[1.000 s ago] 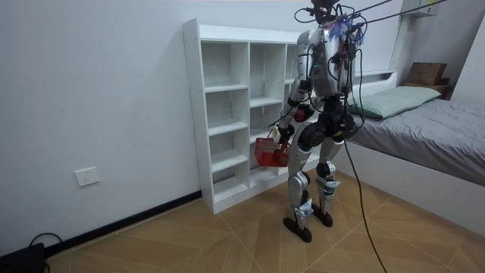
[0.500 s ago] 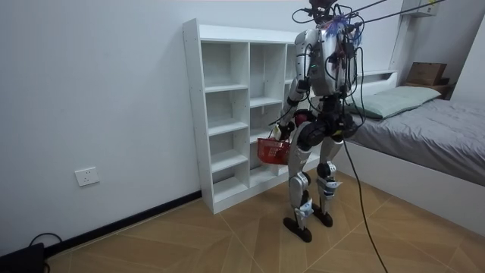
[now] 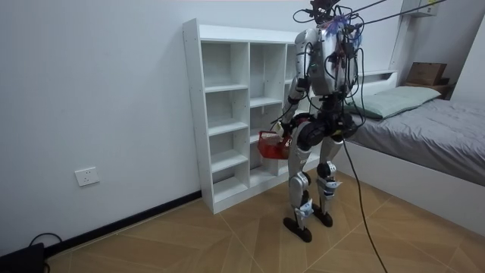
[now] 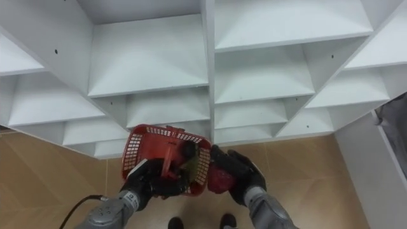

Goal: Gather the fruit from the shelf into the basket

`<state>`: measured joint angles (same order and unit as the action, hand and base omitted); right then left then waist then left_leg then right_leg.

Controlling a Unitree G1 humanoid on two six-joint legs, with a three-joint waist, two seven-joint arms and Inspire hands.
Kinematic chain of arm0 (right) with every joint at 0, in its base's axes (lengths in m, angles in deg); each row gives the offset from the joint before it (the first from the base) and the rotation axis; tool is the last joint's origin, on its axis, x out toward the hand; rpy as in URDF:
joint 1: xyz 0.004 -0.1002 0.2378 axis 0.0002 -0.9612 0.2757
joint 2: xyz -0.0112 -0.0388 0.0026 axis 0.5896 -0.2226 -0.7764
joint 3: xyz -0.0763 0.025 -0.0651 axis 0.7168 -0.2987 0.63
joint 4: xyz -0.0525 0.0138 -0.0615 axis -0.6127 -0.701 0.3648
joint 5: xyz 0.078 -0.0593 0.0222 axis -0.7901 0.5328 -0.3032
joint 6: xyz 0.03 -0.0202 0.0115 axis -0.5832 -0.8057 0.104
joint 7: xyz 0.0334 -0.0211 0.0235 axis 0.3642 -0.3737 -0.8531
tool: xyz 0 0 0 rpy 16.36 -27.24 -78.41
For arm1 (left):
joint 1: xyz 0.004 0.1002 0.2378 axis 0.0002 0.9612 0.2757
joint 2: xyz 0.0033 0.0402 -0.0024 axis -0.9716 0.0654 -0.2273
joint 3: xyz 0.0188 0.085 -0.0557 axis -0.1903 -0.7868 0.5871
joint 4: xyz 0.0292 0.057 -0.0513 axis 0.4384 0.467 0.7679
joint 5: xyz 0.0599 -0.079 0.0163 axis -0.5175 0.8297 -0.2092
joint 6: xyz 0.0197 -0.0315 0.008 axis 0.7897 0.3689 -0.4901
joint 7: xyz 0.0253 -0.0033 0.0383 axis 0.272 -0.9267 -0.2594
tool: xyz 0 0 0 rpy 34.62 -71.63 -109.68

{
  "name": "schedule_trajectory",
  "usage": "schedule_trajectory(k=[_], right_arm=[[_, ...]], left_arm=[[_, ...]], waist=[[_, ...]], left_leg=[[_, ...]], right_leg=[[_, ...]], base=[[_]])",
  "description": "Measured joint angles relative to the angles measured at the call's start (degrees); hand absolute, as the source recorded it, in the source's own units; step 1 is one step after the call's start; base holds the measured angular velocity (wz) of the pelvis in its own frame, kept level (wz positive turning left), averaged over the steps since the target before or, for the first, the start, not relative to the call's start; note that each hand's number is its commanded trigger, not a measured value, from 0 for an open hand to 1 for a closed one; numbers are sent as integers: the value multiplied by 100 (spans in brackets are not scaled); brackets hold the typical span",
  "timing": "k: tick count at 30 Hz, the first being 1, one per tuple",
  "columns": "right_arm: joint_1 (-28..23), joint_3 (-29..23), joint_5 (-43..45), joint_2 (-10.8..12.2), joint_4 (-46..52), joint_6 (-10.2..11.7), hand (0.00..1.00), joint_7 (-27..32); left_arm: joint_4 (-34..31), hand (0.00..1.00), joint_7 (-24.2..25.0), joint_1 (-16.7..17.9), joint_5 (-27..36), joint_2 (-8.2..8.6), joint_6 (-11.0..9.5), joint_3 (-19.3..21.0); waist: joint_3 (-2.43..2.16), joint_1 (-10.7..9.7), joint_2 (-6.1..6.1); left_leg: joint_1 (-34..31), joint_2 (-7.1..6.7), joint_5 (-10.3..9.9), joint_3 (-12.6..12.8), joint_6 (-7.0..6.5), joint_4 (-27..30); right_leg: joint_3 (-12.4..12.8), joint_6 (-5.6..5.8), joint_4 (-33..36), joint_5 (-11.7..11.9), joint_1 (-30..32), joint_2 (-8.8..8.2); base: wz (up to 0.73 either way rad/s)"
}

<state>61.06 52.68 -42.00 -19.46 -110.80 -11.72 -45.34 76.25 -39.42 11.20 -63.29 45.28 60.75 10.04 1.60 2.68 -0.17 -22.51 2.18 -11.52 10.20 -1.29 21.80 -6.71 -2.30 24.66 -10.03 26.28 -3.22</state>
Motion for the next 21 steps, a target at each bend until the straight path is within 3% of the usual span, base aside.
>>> schedule_trajectory(k=[4, 21], right_arm=[[1, 44, 0, 94, -1, 0, 100, 1], [23, 40, -8, 164, -211, -22, 100, -134]], left_arm=[[-1, 100, 17, 1, 2, 12, 0, -87], [-60, 100, 346, 24, 3, 168, 1, -248]], waist=[[0, -81, -1], [16, -90, -46]], left_leg=[[-1, 0, 0, 14, 0, -2], [33, -50, 3, 39, -1, 5]], right_leg=[[12, 1, -1, 0, 0, 6], [82, 8, 2, -3, 16, 8]], base=[[0], [0]])
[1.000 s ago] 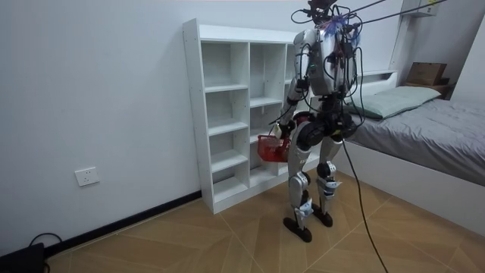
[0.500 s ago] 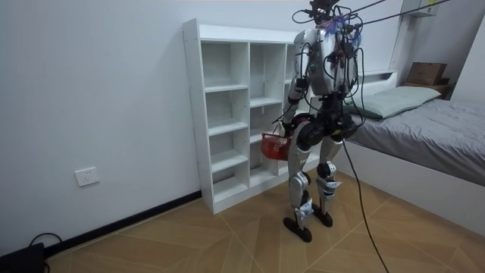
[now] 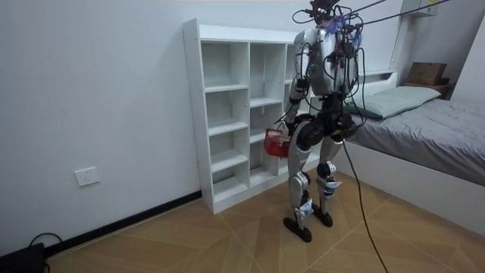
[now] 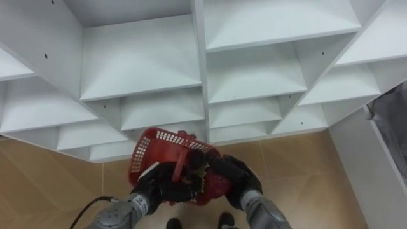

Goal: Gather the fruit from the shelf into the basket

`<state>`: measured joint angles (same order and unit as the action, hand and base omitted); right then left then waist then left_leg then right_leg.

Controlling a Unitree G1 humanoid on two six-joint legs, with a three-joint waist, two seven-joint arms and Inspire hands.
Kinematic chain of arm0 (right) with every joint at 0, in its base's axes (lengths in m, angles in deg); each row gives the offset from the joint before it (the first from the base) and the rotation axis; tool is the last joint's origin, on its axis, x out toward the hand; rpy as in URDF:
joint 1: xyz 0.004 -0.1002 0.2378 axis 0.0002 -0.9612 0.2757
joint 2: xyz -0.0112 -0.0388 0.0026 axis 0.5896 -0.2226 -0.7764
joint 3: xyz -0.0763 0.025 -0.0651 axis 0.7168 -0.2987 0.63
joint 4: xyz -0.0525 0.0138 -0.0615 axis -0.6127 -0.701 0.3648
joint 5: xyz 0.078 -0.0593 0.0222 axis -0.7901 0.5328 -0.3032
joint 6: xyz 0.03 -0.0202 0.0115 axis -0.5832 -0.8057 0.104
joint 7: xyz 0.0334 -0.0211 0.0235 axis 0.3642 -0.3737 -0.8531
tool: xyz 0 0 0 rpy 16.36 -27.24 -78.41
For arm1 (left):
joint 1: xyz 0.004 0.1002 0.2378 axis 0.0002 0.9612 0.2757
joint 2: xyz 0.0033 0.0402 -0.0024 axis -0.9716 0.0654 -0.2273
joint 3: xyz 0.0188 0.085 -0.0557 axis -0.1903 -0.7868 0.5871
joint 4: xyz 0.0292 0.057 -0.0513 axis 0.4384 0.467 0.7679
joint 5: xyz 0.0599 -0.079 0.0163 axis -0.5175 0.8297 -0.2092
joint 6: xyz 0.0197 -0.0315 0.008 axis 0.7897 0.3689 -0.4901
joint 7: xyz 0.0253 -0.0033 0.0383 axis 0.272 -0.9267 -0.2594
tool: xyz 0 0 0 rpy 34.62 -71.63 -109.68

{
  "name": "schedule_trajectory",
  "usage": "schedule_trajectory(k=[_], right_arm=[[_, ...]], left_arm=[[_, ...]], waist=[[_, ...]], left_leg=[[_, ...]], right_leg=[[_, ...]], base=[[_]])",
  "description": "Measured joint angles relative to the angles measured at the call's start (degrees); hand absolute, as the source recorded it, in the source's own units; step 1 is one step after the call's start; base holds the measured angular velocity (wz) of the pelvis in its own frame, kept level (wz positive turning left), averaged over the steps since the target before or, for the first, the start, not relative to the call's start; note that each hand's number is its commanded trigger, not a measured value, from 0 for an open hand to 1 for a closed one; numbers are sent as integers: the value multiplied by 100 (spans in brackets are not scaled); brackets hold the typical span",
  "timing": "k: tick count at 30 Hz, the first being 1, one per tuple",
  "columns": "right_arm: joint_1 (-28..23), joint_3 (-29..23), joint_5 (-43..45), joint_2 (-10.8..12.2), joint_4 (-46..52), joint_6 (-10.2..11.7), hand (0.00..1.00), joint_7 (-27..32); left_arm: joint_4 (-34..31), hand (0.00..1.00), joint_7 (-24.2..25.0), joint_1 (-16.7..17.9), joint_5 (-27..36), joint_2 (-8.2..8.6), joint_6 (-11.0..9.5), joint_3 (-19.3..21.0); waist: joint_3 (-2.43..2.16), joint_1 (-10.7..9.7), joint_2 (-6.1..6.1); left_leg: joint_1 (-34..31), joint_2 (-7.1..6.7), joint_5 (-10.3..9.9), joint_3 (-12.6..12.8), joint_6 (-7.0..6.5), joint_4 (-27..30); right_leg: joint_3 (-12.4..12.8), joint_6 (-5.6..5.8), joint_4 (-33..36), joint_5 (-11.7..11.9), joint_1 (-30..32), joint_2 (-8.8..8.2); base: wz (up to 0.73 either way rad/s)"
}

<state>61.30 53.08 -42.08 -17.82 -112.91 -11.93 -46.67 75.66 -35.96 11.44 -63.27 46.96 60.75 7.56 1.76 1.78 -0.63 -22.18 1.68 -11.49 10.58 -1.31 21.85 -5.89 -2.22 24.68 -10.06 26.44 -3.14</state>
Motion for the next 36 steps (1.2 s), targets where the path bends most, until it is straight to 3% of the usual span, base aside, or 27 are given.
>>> schedule_trajectory(k=[8, 9, 10, 11, 12, 36], right_arm=[[3, -2, 1, 11, -5, -8, 100, -2], [3, -3, 1, 11, -10, -9, 91, -2], [3, -7, 10, 11, -18, -12, 56, -2], [3, -23, 17, 13, -23, -13, 10, -2], [4, -29, 17, 11, -25, -13, 0, -2], [30, -73, -345, 18, -60, -3, 0, 20]], left_arm=[[91, 100, 65, 1, -2, 11, 1, 0], [101, 100, 68, 1, -2, 15, 2, 0], [121, 100, 73, 0, -2, 22, 2, 4], [135, 100, 85, 0, -3, 29, 6, 5], [136, 100, 100, 1, -3, 30, 9, 5], [313, 100, 271, -8, 145, 35, 58, -43]], waist=[[31, 8, -52], [31, 8, -52], [31, 8, -52], [32, 8, -53], [31, 9, -52], [21, 5, -27]], left_leg=[[-39, -8, 0, 15, -1, 0], [-43, -8, 0, 17, -1, 0], [-50, -8, 0, 17, -1, 1], [-56, -8, 0, 16, -2, 0], [-58, -7, 0, 15, -2, 1], [-86, 61, -1, 6, -2, 73]], right_leg=[[30, 8, 14, 0, 64, -5], [34, 8, 14, 1, 70, -4], [38, 8, 14, 1, 79, -3], [40, 8, 14, 1, 86, -2], [40, 8, 12, 1, 87, -2], [10, 3, 6, 42, 64, 15]], base=[[-1], [-3], [0], [0], [0], [0]])
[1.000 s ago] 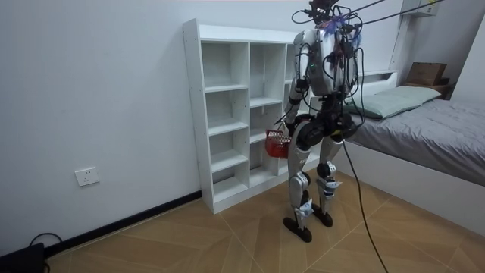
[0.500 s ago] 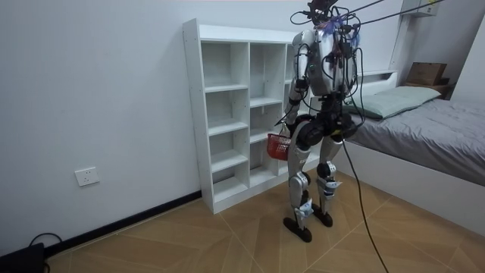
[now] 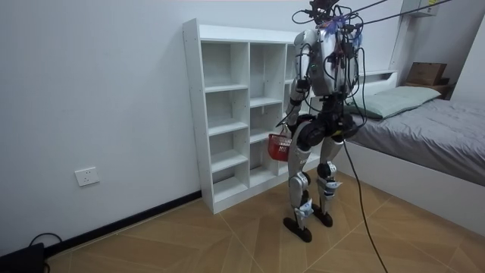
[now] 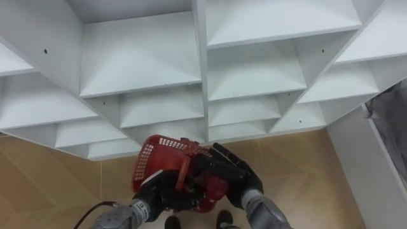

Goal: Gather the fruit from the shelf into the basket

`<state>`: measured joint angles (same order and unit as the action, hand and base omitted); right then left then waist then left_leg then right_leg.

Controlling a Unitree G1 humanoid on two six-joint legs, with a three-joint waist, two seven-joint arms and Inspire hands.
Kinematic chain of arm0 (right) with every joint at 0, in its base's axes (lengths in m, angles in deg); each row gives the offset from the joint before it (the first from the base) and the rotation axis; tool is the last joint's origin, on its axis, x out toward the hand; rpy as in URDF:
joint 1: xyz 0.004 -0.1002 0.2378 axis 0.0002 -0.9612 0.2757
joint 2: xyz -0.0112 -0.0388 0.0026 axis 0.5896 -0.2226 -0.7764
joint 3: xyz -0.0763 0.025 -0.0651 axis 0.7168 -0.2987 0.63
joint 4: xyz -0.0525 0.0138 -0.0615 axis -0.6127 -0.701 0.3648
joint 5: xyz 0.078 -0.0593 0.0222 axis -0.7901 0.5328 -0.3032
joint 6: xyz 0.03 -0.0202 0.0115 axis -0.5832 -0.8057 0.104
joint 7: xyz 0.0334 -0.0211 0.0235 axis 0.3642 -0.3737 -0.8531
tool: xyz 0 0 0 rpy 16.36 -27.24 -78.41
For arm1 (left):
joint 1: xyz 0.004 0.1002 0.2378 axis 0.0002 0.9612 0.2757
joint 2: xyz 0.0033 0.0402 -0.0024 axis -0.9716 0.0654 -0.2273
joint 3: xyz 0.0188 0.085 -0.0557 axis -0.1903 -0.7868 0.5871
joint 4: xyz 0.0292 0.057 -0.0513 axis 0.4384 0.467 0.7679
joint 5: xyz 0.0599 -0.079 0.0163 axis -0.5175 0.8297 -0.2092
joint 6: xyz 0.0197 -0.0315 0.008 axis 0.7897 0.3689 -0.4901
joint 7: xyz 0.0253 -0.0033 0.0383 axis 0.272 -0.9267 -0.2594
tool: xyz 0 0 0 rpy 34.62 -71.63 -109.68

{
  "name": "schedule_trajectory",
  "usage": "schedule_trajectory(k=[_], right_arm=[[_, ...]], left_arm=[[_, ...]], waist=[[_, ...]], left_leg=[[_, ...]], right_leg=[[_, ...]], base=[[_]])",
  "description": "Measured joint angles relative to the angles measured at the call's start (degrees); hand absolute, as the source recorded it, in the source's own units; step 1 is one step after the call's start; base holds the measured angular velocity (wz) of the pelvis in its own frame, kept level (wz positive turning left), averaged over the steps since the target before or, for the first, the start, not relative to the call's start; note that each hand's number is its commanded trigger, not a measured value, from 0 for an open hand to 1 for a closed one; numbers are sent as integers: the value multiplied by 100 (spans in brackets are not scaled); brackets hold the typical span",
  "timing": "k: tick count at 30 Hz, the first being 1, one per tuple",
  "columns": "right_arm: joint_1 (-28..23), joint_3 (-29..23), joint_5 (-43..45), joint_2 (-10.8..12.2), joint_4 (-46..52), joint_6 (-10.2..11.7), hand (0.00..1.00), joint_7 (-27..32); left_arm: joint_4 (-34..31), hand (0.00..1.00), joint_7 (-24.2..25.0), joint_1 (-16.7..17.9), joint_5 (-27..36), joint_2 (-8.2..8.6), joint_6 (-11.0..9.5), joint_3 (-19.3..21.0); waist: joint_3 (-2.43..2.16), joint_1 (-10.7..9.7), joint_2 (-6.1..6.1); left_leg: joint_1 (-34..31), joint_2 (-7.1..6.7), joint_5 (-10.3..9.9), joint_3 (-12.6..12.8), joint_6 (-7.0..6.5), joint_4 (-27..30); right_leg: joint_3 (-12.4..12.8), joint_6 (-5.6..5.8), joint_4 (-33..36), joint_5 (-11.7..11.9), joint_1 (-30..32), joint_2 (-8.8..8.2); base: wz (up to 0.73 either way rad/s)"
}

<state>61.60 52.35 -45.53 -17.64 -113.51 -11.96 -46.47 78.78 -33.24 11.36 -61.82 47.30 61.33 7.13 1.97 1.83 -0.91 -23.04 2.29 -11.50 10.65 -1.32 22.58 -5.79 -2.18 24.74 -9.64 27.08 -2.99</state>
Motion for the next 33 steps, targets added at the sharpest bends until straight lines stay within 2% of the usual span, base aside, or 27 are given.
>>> schedule_trajectory(k=[14, 33], right_arm=[[5, -3, -166, -4, -46, 21, 0, 26], [27, 35, -545, 8, -53, 71, 0, 202]], left_arm=[[32, 100, -1, 0, 70, 1, 4, -72], [55, 100, -4, -57, 67, 23, 3, -83]], waist=[[-16, 0, 36], [-15, -8, 35]], left_leg=[[-22, 3, 0, -13, 0, 14], [-41, 3, 0, -12, 0, 10]], right_leg=[[-49, -5, -2, 4, 1, -1], [-29, -7, -5, 5, 17, -3]], base=[[0], [0]])
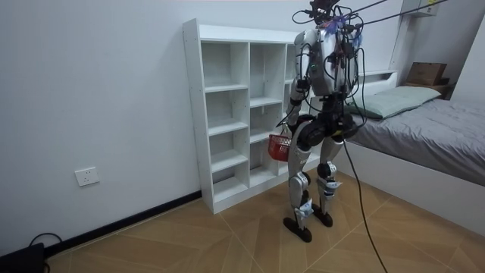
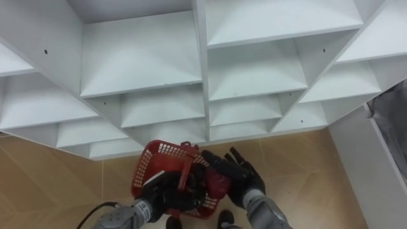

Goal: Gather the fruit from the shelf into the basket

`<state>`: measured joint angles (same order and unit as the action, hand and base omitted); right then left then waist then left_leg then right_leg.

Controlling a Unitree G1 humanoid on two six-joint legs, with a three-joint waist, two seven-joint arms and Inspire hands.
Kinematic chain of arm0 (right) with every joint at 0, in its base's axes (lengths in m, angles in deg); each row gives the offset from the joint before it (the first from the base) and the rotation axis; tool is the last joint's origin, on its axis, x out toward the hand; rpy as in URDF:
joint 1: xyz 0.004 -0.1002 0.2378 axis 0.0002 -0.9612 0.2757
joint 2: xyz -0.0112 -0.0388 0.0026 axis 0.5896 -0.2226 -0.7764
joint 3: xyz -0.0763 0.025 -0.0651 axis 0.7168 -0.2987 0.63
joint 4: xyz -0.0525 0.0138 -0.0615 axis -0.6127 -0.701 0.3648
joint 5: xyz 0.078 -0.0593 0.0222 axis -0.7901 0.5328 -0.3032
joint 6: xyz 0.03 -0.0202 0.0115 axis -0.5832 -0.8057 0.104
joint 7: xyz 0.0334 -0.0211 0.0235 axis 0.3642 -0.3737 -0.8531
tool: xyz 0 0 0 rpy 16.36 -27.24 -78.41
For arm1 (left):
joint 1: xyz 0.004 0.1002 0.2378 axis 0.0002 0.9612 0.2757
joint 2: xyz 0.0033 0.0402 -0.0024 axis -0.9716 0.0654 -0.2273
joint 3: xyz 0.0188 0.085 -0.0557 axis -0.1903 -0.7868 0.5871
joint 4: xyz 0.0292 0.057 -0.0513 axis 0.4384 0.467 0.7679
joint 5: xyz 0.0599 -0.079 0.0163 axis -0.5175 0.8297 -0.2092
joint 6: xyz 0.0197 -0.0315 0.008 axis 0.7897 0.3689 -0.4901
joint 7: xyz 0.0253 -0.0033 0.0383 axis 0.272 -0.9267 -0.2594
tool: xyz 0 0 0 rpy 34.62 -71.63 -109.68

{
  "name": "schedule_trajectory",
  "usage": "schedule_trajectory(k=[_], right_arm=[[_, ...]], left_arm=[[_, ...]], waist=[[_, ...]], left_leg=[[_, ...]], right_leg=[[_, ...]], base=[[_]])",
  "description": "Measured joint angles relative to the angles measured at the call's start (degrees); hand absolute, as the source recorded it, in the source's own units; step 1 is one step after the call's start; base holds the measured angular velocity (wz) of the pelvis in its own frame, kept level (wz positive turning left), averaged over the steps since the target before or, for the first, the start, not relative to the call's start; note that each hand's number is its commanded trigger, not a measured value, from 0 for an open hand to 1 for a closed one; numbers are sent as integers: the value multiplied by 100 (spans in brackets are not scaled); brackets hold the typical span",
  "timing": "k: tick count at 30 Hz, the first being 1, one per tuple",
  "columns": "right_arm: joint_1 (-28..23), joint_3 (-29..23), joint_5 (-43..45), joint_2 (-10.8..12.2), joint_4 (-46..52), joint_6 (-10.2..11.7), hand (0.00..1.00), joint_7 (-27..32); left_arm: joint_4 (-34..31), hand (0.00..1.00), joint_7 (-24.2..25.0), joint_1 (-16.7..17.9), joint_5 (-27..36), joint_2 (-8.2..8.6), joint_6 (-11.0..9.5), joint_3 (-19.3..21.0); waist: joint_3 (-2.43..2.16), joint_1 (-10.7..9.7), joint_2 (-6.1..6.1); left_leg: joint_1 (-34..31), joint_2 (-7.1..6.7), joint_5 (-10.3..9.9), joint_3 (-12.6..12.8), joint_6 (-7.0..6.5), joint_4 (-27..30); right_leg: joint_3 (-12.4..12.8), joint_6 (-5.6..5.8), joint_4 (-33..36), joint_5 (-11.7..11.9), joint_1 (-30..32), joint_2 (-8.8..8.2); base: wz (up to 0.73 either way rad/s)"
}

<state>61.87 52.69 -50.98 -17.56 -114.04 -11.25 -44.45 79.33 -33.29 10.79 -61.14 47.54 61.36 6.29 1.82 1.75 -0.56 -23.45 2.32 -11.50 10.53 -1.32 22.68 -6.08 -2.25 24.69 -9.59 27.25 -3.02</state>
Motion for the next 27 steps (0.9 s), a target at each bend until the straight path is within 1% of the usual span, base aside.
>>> schedule_trajectory(k=[3, 11, 15, 21, 27], right_arm=[[0, 3, 2, 5, 2, 3, 0, 35], [1, 47, -19, 7, 2, 79, 0, 139], [-2, 58, -19, 29, 136, 83, 0, 157], [-16, 44, -12, 40, 159, 117, 0, 94], [-41, 67, -27, -12, 155, 127, 0, 95]], left_arm=[[1, 100, -3, 0, -5, 0, -1, -4], [66, 100, -126, -14, 5, -9, -14, -181], [189, 100, -164, -65, 13, 50, -4, -179], [216, 100, -160, -75, 32, 55, -8, -67], [214, 100, -267, -108, 561, 33, -15, -77]], waist=[[0, -2, 0], [1, -2, 2], [1, -8, 1], [0, -12, 2], [-1, -14, 1]], left_leg=[[2, 0, 0, 6, 0, 0], [6, -1, 0, -4, 0, -1], [6, -5, 0, -2, 0, -1], [-2, 2, -1, 7, 0, -19], [3, -2, -1, 19, 0, -44]], right_leg=[[0, 0, -4, 0, -2, 0], [5, 0, -10, 1, -4, 5], [13, 0, -4, 1, 1, 7], [20, 2, -8, 2, 12, 8], [34, 3, -15, 3, 24, 11]], base=[[0], [0], [0], [0], [-1]])
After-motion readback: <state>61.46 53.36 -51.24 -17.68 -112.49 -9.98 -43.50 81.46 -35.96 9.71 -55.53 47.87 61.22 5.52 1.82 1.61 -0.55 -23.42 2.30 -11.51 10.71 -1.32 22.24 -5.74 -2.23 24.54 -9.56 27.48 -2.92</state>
